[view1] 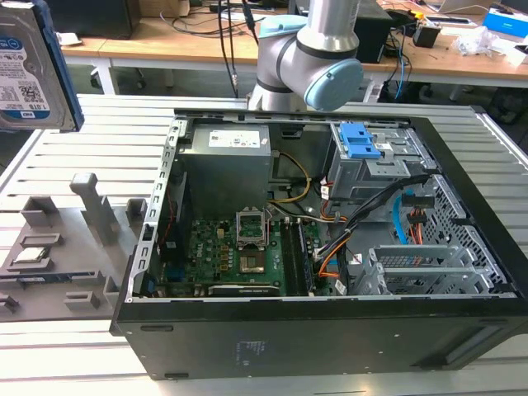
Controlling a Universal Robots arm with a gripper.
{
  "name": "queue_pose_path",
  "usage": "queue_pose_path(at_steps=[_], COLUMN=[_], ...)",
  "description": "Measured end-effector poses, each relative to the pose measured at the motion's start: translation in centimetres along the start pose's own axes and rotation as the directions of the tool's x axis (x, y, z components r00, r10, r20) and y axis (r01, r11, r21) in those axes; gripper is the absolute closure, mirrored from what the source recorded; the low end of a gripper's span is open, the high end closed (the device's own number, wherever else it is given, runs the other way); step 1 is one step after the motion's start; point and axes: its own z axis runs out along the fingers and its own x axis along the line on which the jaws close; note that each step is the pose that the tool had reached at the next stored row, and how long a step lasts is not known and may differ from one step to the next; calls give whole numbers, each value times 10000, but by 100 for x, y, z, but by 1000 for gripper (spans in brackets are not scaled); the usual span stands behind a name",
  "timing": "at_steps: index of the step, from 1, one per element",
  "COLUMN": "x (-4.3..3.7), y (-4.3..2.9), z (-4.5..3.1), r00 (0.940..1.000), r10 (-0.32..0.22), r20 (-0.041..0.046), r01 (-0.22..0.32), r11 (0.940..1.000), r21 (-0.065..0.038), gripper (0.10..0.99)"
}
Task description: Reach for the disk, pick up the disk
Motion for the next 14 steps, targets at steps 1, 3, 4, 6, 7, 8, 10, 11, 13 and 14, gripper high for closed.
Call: queue_pose_path(at_steps=[1, 3, 4, 6, 7, 8, 10, 11, 13, 14], x=[1, 3, 3, 3, 3, 3, 3, 3, 3, 3], y=[1, 1, 1, 1, 1, 1, 1, 0, 0, 0], z=[-32, -68, -80, -80, -80, -80, -81, -81, -81, -81], r00=[10000, 10000, 10000, 10000, 10000, 10000, 10000, 10000, 10000, 10000], r10=[0, -1, 0, 0, 0, 0, 0, -1, 0, 0], r20=[-1, -1, -1, 0, -1, -1, -1, -1, -1, -1], r01=[0, 1, 0, 0, 0, 0, 0, 1, 0, 0], r11=[10000, 10000, 10000, 10000, 10000, 10000, 10000, 10000, 10000, 10000], r21=[0, 0, 0, 0, 0, -1, -1, -1, -1, -1], gripper=[722, 722, 722, 722, 722, 722, 722, 722, 722, 722])
